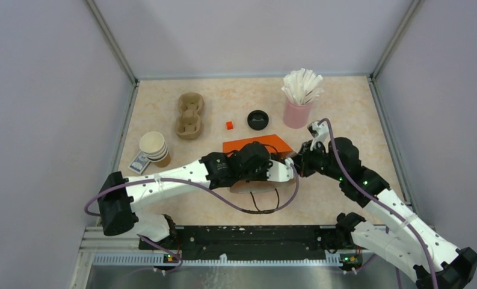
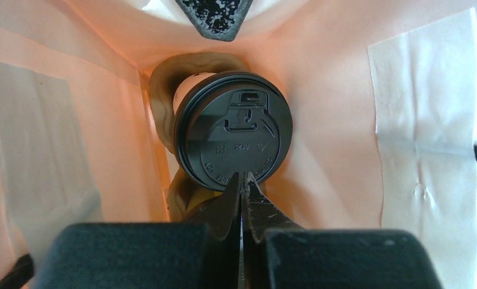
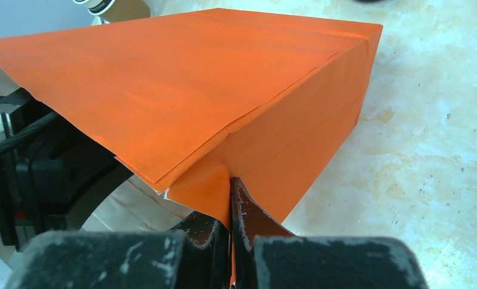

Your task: Pack the takeout coffee

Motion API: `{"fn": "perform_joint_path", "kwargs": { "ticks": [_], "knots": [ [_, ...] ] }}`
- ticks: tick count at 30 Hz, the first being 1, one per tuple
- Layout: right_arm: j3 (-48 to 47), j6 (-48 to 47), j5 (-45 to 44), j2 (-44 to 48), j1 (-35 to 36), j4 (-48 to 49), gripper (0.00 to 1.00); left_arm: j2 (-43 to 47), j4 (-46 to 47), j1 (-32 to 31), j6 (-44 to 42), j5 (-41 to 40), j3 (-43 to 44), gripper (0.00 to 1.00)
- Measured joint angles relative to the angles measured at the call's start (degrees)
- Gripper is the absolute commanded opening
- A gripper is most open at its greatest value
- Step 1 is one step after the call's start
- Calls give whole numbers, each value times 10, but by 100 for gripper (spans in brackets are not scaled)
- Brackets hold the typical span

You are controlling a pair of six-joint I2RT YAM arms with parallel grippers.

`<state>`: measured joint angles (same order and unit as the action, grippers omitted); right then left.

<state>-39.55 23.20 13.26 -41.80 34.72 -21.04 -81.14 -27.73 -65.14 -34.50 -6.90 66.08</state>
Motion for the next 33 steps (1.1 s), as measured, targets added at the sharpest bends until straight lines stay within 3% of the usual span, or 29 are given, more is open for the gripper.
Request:
{"fn": "perform_joint_path", "kwargs": {
  "ticks": [20,33],
  "knots": [
    [-7,-4,-16,-5,-2,-11,0,-78,113,1,-46,-10,-9,0],
    [-7,-11,-42,-1,-5,-33,0,-97,134,4,-79,-12,-3,0]
  ]
}}
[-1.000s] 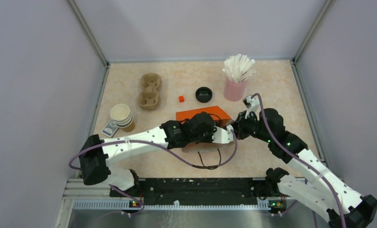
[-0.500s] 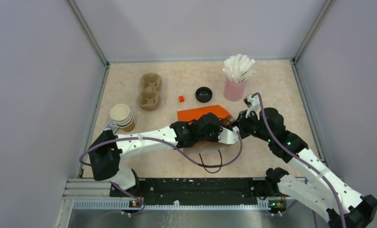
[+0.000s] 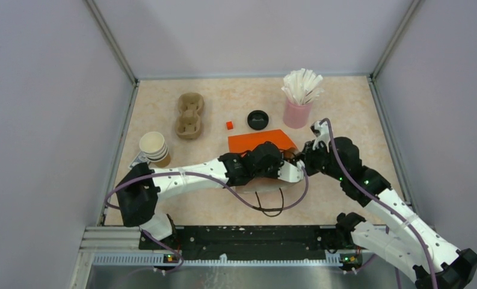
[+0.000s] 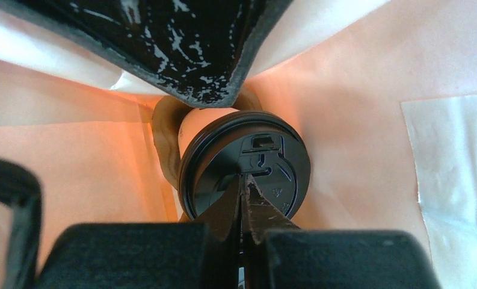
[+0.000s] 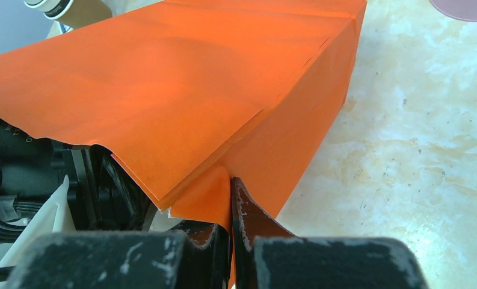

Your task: Pack the takeout coffee

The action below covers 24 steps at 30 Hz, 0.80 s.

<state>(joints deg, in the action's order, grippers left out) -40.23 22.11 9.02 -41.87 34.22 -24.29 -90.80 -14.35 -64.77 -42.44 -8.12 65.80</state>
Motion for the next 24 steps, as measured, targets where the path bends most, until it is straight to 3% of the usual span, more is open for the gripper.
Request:
{"fn": "perform_joint_path", "kwargs": {
  "ticks": [14,17,21,24],
  "knots": [
    [0,0,-23,0,-8,-9,0,-21,12,5,-14,1,12,0],
    [0,0,-35,0,-11,-10,0,-26,0,6,-15,2,23,19],
    [-3,2,-40,-3,-11,-12,0,-24,-22,5,-11,-4,33,21],
    [-8,9,-35,-9,-9,-9,0,-12,-35,3,-3,-14,33,31]
  ]
}}
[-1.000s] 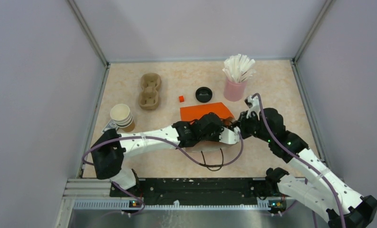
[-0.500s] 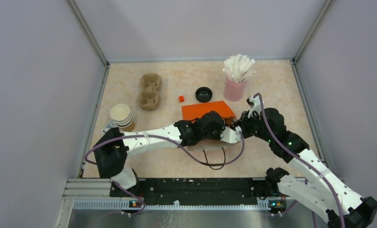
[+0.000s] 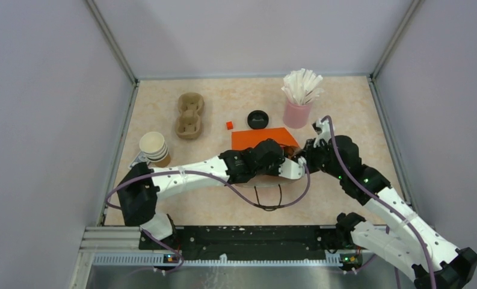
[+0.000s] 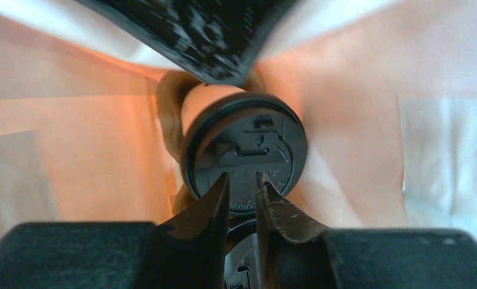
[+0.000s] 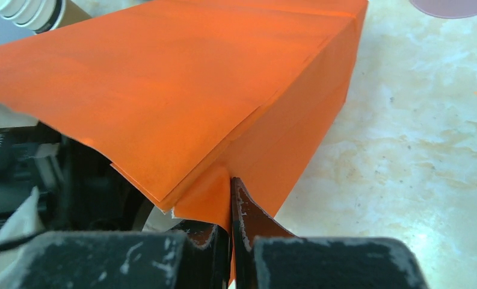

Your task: Pack the takeout coffee

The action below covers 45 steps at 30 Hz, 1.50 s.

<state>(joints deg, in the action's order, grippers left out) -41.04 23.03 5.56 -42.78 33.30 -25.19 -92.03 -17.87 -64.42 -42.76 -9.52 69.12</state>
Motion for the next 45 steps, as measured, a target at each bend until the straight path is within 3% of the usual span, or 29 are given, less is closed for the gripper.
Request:
{"fn": "perform_joint_path", "kwargs": {
  "ticks": [3,6,10,22,26,45],
  "knots": [
    [-2,11,13,-1,7,8,0,22,-2,-6,18,-9,0,41],
    [-2,18,22,-1,12,12,0,45,-4,-11,37,-16,0,45],
    [-2,26,26,-1,12,13,0,63,-31,-13,78,-18,18,59],
    [-7,45,29,-1,12,16,0,102,-90,-13,212,-1,96,81],
    [-16,54,32,-4,12,14,0,112,-105,-13,244,3,96,98],
    [-64,96,49,-14,15,-20,0,173,-167,-13,363,21,161,99]
  ]
}}
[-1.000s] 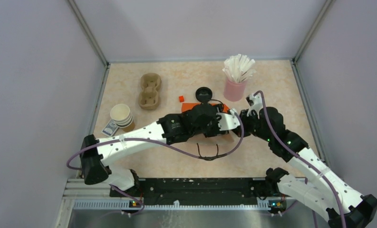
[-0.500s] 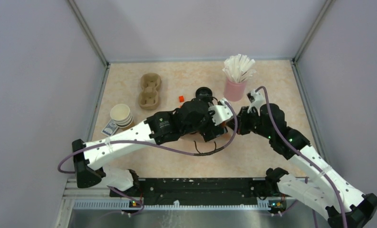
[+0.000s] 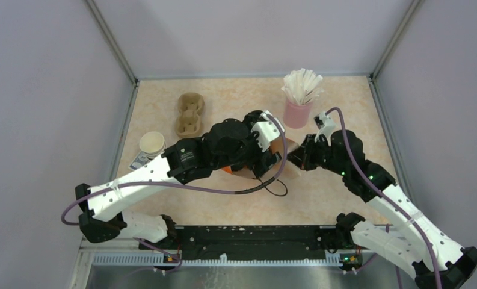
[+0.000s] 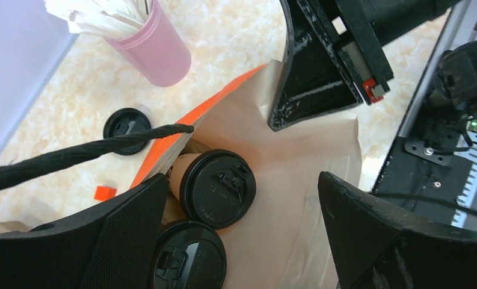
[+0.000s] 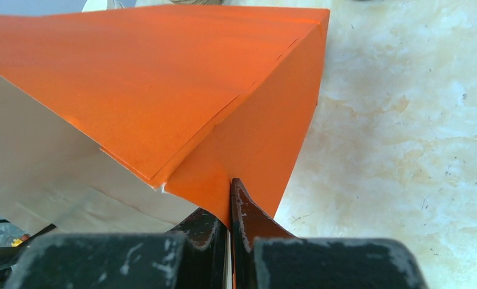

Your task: Pack the takeout coffee

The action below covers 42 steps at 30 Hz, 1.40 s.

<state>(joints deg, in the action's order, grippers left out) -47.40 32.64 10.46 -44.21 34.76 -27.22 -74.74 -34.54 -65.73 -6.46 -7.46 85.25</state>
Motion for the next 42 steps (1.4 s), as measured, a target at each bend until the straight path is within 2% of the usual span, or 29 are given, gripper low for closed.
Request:
{"fn": "perform_joint_path", "kwargs": {
  "ticks": [13,16,20,22,26,33,37,42],
  "knots": [
    [0,28,7,0,0,-5,0,82,14,0,71,65,-112,99],
    [0,33,8,0,0,-8,0,89,20,0,79,80,-128,96],
    [0,36,8,0,0,-13,0,94,19,0,85,104,-139,83],
    [0,36,8,-1,0,-13,0,94,19,0,88,114,-139,72],
    [0,40,11,-1,0,-12,0,98,18,0,95,131,-139,55],
    [0,41,12,3,0,-13,0,99,6,0,105,162,-137,41],
    [0,42,13,3,0,-14,0,99,-4,0,117,183,-126,41],
    [0,47,13,3,0,-14,0,97,-5,1,132,218,-117,51]
  ]
}}
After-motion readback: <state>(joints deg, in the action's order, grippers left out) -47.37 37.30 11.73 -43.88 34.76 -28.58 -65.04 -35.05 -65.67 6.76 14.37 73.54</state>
